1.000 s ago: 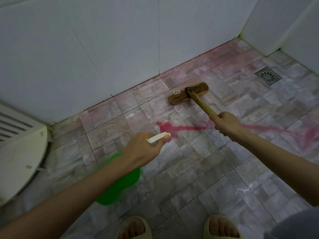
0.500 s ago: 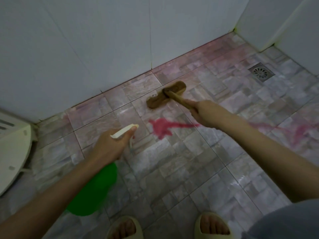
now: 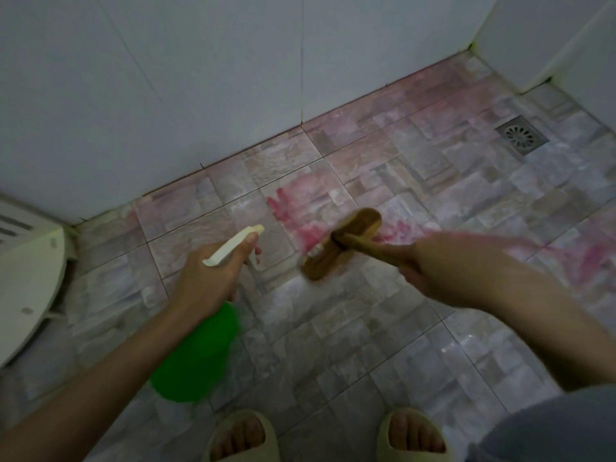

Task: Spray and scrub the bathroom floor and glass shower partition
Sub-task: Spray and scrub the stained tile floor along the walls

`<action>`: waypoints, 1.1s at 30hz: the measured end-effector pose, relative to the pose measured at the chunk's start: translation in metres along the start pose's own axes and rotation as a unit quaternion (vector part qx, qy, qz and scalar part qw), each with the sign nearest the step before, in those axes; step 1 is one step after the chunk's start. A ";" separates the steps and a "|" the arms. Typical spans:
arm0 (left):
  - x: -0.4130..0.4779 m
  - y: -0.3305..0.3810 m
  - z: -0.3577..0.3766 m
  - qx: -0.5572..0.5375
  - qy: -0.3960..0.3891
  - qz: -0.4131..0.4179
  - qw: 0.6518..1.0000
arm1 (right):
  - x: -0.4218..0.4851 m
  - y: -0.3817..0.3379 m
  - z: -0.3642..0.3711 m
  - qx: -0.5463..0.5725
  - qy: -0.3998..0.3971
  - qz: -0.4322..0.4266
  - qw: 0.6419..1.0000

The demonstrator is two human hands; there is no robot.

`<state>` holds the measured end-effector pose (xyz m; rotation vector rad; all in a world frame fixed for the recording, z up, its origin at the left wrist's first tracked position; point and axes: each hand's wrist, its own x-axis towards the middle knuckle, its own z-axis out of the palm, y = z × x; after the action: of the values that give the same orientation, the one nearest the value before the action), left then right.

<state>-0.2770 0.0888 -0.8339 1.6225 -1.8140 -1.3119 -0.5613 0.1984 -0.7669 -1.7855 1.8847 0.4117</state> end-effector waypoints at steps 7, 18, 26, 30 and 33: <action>0.003 0.001 -0.003 0.003 0.017 -0.002 1.000 | -0.008 0.004 0.004 0.022 -0.007 -0.001 1.000; 0.004 -0.012 -0.032 0.007 0.075 -0.014 0.997 | 0.038 -0.045 -0.021 -0.034 -0.012 -0.015 0.999; 0.013 -0.014 -0.049 -0.029 0.120 -0.039 0.992 | 0.092 -0.053 -0.034 -0.035 -0.003 -0.011 0.999; 0.020 -0.012 -0.050 -0.032 0.126 -0.029 0.991 | 0.131 -0.075 -0.019 0.029 0.095 -0.020 0.995; 0.023 -0.016 -0.054 -0.050 0.136 -0.023 0.989 | 0.151 -0.070 -0.034 0.026 0.094 -0.026 0.995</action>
<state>-0.2324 0.0485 -0.8267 1.7036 -1.5343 -1.1182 -0.4987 0.0474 -0.8138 -1.8917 1.9495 0.1792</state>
